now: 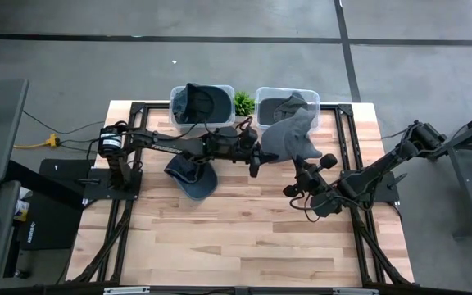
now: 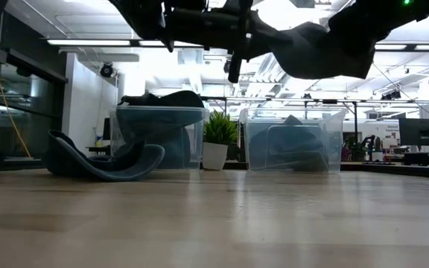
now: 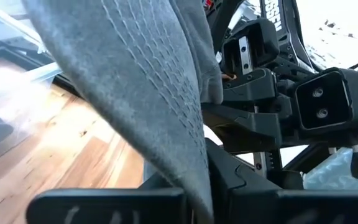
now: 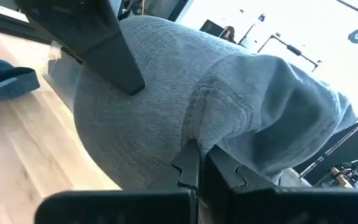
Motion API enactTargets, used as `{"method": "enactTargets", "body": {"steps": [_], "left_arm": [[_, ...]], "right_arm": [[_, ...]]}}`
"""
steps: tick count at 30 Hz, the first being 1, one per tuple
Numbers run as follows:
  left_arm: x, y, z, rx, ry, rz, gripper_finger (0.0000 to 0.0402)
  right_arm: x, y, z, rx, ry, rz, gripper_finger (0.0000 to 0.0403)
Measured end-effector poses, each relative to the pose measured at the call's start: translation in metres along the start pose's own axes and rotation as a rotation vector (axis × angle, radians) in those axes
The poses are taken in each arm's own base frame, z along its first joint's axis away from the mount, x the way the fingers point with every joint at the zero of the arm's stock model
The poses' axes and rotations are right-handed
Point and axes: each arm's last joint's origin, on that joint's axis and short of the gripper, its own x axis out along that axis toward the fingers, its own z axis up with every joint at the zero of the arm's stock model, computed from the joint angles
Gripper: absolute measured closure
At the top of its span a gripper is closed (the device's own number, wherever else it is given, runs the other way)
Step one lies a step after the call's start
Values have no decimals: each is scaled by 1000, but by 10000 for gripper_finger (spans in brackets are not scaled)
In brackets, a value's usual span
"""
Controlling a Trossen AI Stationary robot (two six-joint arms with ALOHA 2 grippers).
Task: Pick & Place hat
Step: Put the gray cap into the right transparent bin
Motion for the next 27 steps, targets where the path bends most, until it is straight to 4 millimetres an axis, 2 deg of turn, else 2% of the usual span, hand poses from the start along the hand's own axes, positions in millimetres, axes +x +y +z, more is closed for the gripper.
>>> {"method": "enactTargets", "body": {"steps": [6, 11, 19, 27], "left_arm": [[0, 0, -1, 20, 10, -2, 396], [0, 0, -3, 22, 26, -6, 396], [0, 2, -6, 52, 52, 1, 396], [0, 2, -6, 140, 61, 1, 396]], "right_arm": [[0, 1, 0, -11, -3, 36, 400], [0, 2, 0, -12, -7, 73, 377], [-1, 0, 4, 41, -15, 107, 315], [-7, -25, 17, 194, -49, 212, 248]]}}
